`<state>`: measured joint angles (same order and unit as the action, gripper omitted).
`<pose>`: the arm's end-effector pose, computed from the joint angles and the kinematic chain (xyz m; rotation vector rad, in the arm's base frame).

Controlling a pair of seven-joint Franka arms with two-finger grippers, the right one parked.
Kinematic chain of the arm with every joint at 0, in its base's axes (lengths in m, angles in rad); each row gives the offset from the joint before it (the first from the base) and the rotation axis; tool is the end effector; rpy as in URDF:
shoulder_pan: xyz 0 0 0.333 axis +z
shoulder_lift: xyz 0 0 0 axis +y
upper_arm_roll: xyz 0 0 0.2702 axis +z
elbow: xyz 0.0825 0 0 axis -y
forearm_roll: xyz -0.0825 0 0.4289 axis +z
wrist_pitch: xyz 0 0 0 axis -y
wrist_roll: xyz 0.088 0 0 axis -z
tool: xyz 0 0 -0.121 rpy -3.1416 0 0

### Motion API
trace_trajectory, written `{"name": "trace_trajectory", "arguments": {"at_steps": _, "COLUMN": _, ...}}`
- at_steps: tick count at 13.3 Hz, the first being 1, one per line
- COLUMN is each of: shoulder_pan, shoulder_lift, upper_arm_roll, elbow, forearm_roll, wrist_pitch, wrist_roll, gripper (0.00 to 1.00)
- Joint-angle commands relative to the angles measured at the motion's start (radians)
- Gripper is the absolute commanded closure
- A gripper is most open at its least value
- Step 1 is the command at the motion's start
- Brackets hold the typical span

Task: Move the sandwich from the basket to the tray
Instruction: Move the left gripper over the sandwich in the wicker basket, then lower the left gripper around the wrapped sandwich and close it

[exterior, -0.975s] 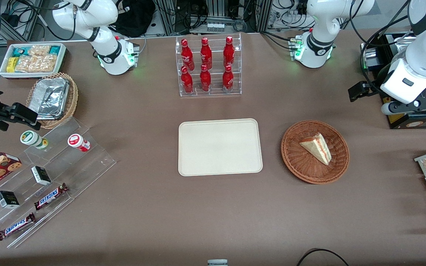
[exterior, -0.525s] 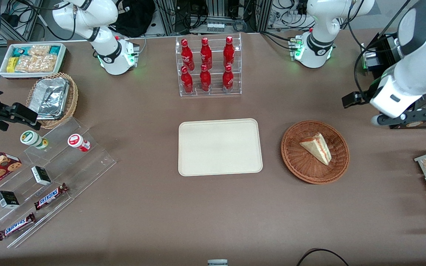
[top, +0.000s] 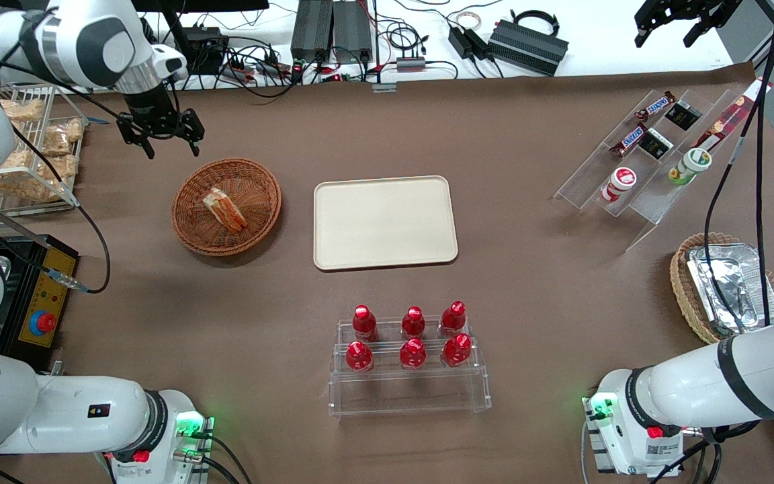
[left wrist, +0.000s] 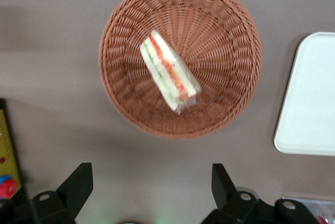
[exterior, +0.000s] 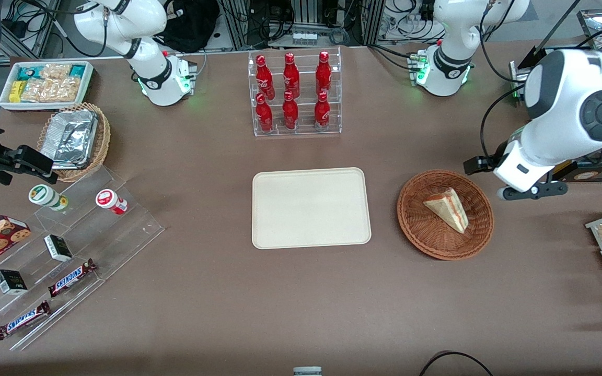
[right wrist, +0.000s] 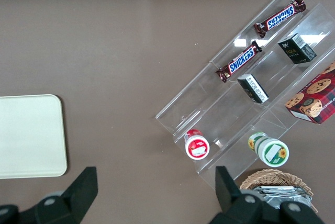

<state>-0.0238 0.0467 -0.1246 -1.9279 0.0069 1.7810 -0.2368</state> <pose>0.5786 -0.0855 0.3709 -3.0871 -0.1326 0.2937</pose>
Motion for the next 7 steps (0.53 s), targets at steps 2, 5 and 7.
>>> {"name": "trace_trajectory", "arguments": {"at_steps": 2, "shoulder_pan": -0.01, "shoulder_lift": -0.028, "upper_arm_roll": 0.003, "elbow": -0.149, "forearm_roll": 0.004, "wrist_pitch": 0.171, "wrist_roll": -0.018, "gripper": 0.0}}
{"name": "trace_trajectory", "arguments": {"at_steps": 5, "shoulder_pan": -0.01, "shoulder_lift": -0.03, "upper_arm_roll": 0.003, "elbow": -0.235, "forearm_roll": 0.004, "wrist_pitch": 0.299, "wrist_roll": -0.021, "gripper": 0.0}}
{"name": "trace_trajectory", "arguments": {"at_steps": 7, "shoulder_pan": -0.008, "shoulder_lift": -0.03, "upper_arm_roll": 0.003, "elbow": -0.292, "forearm_roll": 0.004, "wrist_pitch": 0.386, "wrist_roll": -0.025, "gripper": 0.0}}
